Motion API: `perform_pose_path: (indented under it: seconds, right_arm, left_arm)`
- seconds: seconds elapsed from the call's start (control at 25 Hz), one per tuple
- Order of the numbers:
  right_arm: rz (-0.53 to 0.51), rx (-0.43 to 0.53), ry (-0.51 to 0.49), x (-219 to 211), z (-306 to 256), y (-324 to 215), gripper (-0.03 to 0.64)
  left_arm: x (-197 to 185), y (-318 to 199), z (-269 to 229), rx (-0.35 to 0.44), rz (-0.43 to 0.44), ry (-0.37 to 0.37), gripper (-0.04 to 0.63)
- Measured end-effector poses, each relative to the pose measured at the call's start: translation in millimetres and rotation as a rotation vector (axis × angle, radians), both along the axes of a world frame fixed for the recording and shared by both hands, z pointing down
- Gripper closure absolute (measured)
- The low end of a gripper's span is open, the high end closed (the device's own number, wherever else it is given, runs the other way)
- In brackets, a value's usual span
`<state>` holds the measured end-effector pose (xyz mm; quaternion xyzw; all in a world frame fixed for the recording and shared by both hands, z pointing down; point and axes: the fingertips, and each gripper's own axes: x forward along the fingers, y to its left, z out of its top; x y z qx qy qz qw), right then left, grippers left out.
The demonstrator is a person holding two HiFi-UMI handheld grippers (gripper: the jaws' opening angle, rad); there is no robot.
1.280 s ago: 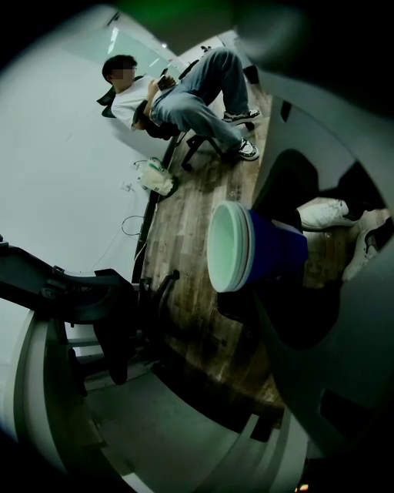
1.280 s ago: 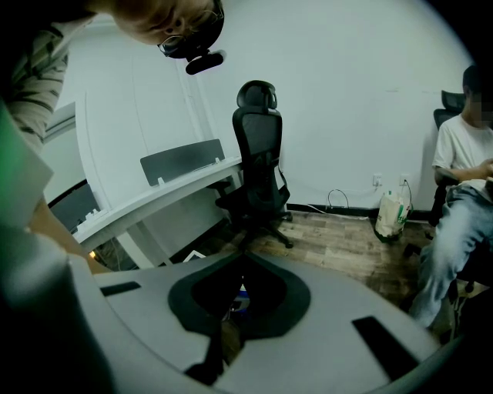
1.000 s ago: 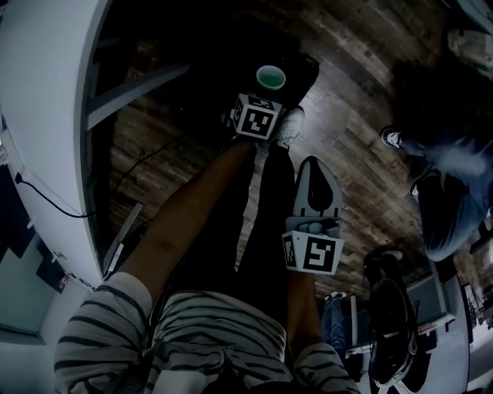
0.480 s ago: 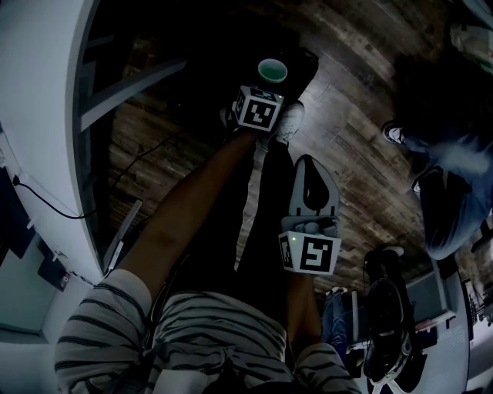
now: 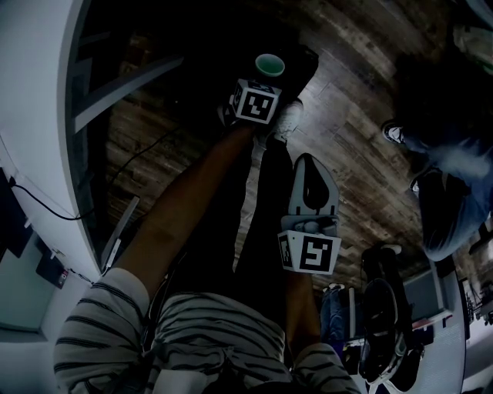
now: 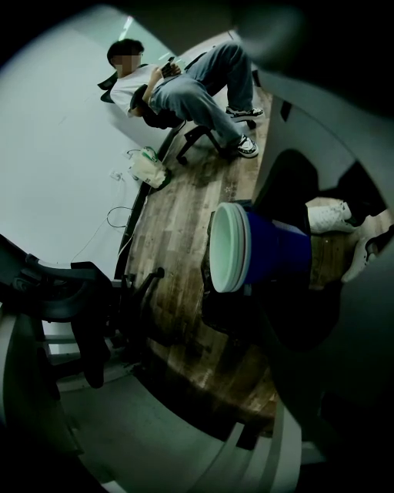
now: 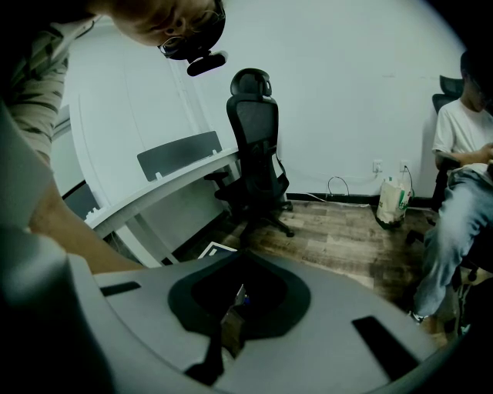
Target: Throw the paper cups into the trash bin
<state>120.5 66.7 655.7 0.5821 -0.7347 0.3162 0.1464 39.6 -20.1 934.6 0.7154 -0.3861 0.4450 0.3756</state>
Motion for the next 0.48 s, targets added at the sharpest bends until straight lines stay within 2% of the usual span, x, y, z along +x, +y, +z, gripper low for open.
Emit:
perform_pose_path:
  seconds: [0.48]
  right_arm:
    - [-0.015, -0.017, -0.010, -4, 10, -1, 0.606]
  left_arm:
    - [-6, 1, 19, -0.040, -0.024, -0.008, 0.316]
